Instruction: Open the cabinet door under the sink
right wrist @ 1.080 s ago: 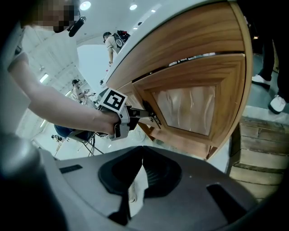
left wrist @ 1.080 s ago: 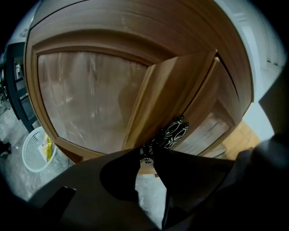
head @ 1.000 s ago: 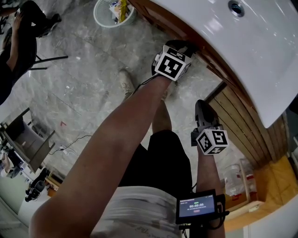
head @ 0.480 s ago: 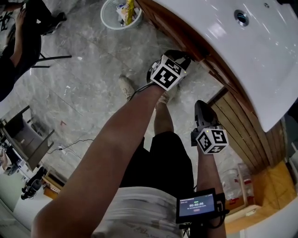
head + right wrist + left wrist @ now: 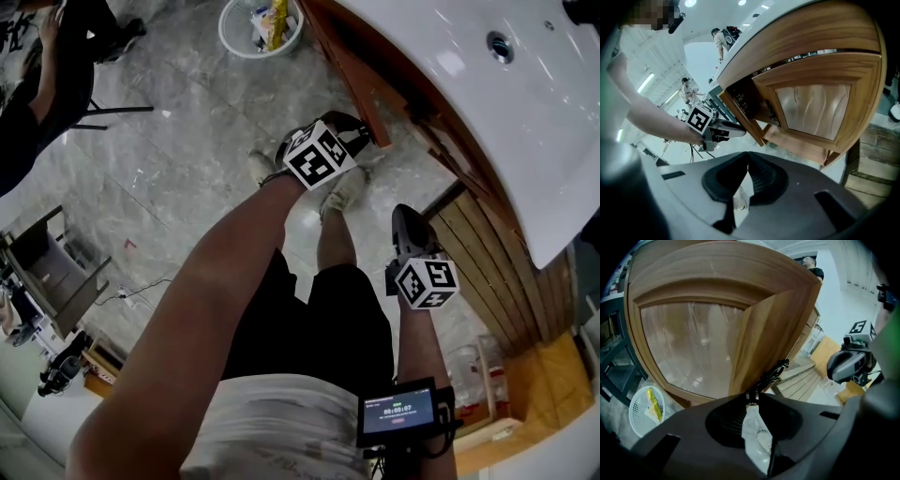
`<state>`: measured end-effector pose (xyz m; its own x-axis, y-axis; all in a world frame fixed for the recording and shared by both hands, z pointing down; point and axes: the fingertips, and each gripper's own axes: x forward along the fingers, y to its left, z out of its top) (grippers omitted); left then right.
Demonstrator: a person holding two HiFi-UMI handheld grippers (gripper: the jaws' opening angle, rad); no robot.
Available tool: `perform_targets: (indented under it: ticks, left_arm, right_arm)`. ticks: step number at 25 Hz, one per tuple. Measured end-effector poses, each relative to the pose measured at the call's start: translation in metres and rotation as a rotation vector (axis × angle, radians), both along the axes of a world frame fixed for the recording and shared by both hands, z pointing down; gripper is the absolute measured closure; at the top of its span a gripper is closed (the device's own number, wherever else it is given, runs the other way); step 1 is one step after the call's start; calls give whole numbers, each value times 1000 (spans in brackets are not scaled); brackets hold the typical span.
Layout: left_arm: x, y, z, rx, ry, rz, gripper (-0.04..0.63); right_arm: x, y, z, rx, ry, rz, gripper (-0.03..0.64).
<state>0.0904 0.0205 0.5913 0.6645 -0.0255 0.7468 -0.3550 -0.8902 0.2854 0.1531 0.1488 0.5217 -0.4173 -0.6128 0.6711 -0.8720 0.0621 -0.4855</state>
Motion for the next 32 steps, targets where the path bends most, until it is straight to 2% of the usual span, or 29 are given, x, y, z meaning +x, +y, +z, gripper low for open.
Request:
perform_targets:
  ticks: [10, 20, 28, 32]
  left_arm:
    - [-37, 11, 0, 8, -10, 105, 508]
    - [-84, 16, -1, 13, -31, 245, 508]
    - [-129, 15, -1, 73, -88, 464, 508]
    - [-154, 9, -1, 106, -106, 542, 508]
  right_arm:
    - [-30, -9, 8, -18, 7, -20, 603]
    - [-78, -27, 6, -19, -43, 61, 603]
    - [-112, -49, 3, -7, -58, 70, 603]
    - [-127, -61, 2, -4, -57, 68, 603]
